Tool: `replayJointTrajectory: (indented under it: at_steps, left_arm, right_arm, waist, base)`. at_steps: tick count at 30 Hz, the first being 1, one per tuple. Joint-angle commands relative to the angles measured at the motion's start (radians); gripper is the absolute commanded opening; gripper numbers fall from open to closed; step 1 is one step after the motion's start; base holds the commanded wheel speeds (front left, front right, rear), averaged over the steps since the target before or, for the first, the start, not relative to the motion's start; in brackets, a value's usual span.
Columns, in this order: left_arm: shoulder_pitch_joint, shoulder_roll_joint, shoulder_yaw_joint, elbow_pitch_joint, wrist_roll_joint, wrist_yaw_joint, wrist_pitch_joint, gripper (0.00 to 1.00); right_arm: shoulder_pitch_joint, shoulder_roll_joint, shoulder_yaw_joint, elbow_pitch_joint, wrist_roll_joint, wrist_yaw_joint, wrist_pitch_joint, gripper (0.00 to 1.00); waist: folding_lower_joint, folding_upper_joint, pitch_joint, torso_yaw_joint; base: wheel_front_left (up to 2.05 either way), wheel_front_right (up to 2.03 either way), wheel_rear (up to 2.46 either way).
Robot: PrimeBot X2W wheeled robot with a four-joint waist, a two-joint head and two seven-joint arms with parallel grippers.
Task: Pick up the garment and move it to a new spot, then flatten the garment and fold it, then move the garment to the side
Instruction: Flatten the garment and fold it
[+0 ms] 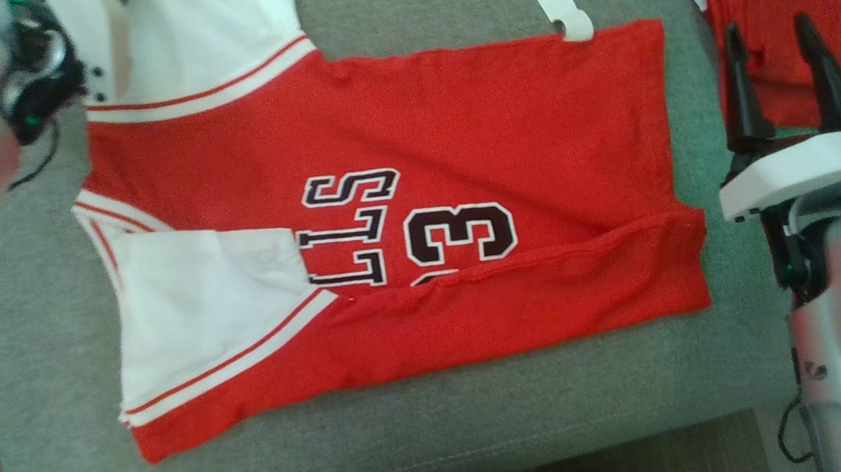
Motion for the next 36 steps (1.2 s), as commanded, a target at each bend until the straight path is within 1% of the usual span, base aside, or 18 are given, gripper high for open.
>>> replayJointTrajectory:
  at_steps: [1, 7, 8, 11, 14, 18, 22, 28, 34, 35, 36]
  left_arm:
    - [-0.032, 0.018, 0.033, -0.016, 0.006, 0.001, -0.042, 0.00]
    - [-0.018, -0.023, -0.010, -0.077, 0.032, 0.001, -0.134, 0.00]
    - [-0.018, -0.023, -0.010, -0.077, 0.032, 0.001, -0.134, 0.00]
    - [-0.004, -0.026, -0.028, -0.122, 0.041, 0.001, -0.159, 0.00]
    - [0.012, -0.029, -0.037, -0.171, 0.046, 0.006, -0.169, 0.00]
    - [0.027, -0.038, -0.046, -0.240, 0.050, 0.020, -0.175, 0.00]
    - [0.040, -0.047, -0.056, -0.300, 0.054, 0.033, -0.177, 0.00]
    - [0.059, -0.042, -0.068, -0.363, 0.058, 0.047, -0.173, 0.00]
    - [0.066, -0.034, -0.073, -0.392, 0.059, 0.059, -0.169, 0.00]
    - [0.067, -0.031, -0.074, -0.393, 0.059, 0.060, -0.169, 0.00]
    - [0.069, -0.024, -0.074, -0.391, 0.060, 0.063, -0.170, 0.00]
  right_arm:
    - [-0.008, -0.020, 0.004, -0.017, 0.016, -0.001, 0.010, 1.00]
    - [-0.011, -0.089, 0.050, 0.045, 0.096, -0.001, 0.074, 1.00]
    - [-0.011, -0.089, 0.050, 0.045, 0.096, -0.001, 0.074, 1.00]
    - [-0.033, -0.134, 0.093, 0.081, 0.133, -0.001, 0.106, 1.00]
    - [-0.056, -0.162, 0.124, 0.127, 0.217, -0.001, 0.152, 1.00]
    - [-0.085, -0.245, 0.197, 0.178, 0.272, -0.001, 0.186, 1.00]
    - [-0.106, -0.318, 0.282, 0.229, 0.297, -0.001, 0.213, 1.00]
    - [-0.143, -0.378, 0.369, 0.284, 0.357, -0.001, 0.231, 1.00]
    - [-0.173, -0.405, 0.462, 0.323, 0.414, -0.001, 0.266, 1.00]
    - [-0.179, -0.408, 0.476, 0.327, 0.424, -0.001, 0.270, 0.47]
    - [-0.191, -0.413, 0.499, 0.332, 0.441, -0.001, 0.264, 0.00]
  waist:
    - [0.0000, 0.0000, -0.036, 0.036]
    - [0.0000, 0.0000, -0.074, 0.114]
    - [0.0000, 0.0000, -0.074, 0.114]
    - [0.0000, 0.0000, -0.079, 0.148]
    - [0.0000, 0.0000, -0.076, 0.183]
    - [0.0000, 0.0000, -0.064, 0.233]
    - [0.0000, 0.0000, -0.051, 0.272]
    - [0.0000, 0.0000, -0.038, 0.297]
    - [0.0000, 0.0000, -0.030, 0.301]
    - [0.0000, 0.0000, -0.029, 0.300]
    - [0.0000, 0.0000, -0.031, 0.296]
  base:
    - [0.00, 0.00, 0.00]
    - [0.00, 0.00, 0.00]
    - [0.00, 0.00, 0.00]
    - [0.00, 0.00, 0.00]
    - [0.00, 0.00, 0.00]
    - [0.00, 0.00, 0.00]
    - [0.00, 0.00, 0.00]
    - [0.00, 0.00, 0.00]
    - [0.00, 0.00, 0.00]
    - [0.00, 0.00, 0.00]
    - [0.00, 0.00, 0.00]
